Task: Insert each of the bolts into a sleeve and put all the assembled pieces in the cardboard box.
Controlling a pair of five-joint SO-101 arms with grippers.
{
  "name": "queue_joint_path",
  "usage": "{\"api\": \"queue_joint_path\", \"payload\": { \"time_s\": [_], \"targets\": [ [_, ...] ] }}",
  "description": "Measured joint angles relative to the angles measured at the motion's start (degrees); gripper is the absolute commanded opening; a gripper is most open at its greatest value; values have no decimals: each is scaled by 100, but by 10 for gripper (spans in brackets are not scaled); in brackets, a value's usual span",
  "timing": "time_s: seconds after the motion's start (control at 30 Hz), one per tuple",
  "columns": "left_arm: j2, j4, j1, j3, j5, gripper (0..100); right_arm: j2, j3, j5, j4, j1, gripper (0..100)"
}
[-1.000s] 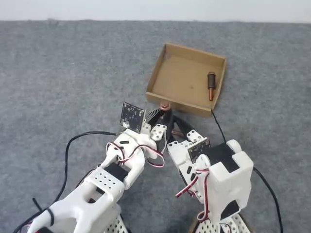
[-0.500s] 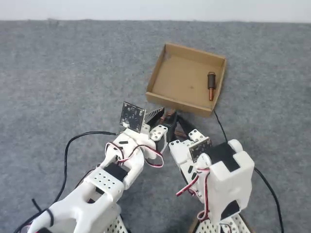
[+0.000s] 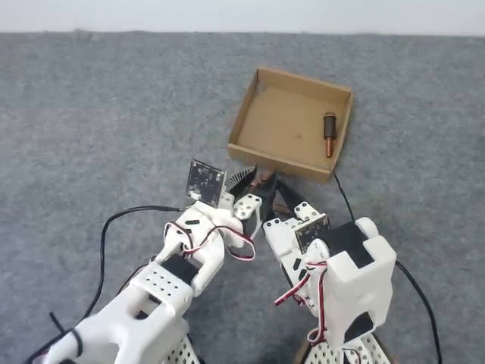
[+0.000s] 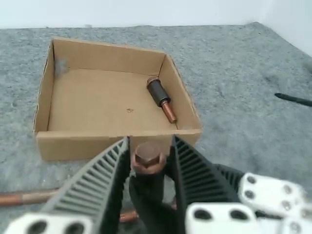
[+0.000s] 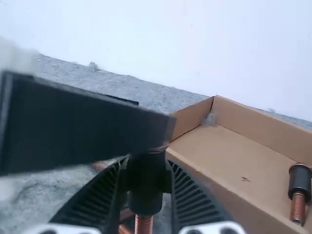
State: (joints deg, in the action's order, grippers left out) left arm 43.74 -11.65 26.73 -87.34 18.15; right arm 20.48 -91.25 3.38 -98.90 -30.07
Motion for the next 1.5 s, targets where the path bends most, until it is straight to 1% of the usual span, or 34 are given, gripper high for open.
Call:
{"api": "queue_joint_path", "payload": {
  "time_s": [0.07,0.13,0.33,0.4,0.57,0.87,0.93,1.07,1.17,1.27,1.37,1.5],
  "targets": [
    [290,35,9,9,0,130,0,0,0,0,0,6],
    [651,308,9,9,0,130,0,0,0,0,0,6],
    [2048,1837,9,9,0,130,0,0,0,0,97,6],
    [2514,2233,-105,0,0,130,0,0,0,0,62,6],
    [3253,2769,-747,0,0,130,0,0,0,0,70,6],
    [3807,3736,-2251,-255,0,129,0,0,0,0,123,6],
    [4018,3877,-2576,-501,0,107,0,0,0,0,202,6],
    [4589,4009,-3191,-1020,0,9,0,0,0,0,193,6],
    [5143,4598,-3534,-1037,0,13,0,0,0,0,211,6],
    [5741,5424,-3631,-1037,0,13,0,0,0,0,211,6],
    [5943,6259,-3640,-1029,0,13,0,0,0,0,220,6],
    [5943,6760,-3640,-1029,9,13,0,9,0,0,308,6]
  ]
}}
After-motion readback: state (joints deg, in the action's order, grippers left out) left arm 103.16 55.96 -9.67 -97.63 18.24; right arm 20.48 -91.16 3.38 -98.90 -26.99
